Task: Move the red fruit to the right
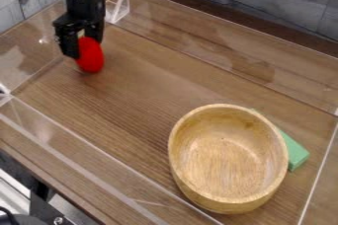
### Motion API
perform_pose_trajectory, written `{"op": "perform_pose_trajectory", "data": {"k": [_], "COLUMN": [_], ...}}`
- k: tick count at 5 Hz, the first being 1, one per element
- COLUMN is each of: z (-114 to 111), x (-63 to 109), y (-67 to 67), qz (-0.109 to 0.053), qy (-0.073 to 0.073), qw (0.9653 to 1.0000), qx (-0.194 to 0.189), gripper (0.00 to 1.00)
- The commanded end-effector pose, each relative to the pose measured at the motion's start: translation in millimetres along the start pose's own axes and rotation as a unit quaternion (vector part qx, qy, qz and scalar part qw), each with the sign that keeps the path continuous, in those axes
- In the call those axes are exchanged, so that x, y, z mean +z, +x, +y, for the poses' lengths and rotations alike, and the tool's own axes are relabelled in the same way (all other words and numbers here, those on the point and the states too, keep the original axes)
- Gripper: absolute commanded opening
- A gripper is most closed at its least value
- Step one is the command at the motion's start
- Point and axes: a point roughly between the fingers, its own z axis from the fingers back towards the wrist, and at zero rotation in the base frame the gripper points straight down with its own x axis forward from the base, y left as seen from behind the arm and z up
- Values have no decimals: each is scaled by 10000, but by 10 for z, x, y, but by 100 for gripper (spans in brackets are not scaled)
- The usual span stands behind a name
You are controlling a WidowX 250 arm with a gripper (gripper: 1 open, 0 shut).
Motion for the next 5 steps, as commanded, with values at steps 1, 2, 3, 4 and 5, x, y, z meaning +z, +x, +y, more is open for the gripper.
{"op": "perform_pose_trajectory", "data": {"k": [1, 2, 3, 4, 5], "z": [177, 257, 311, 282, 336], "x": [195, 95, -6, 27, 364], "y": [-30, -51, -71, -178, -76], "qz": [140, 57, -10, -89, -184], "qy": [330, 321, 317, 331, 456], "qw": [9994, 9994, 9992, 9989, 9981], "qx": [2, 125, 238, 325, 371], "gripper": [0, 0, 100, 100, 0]}}
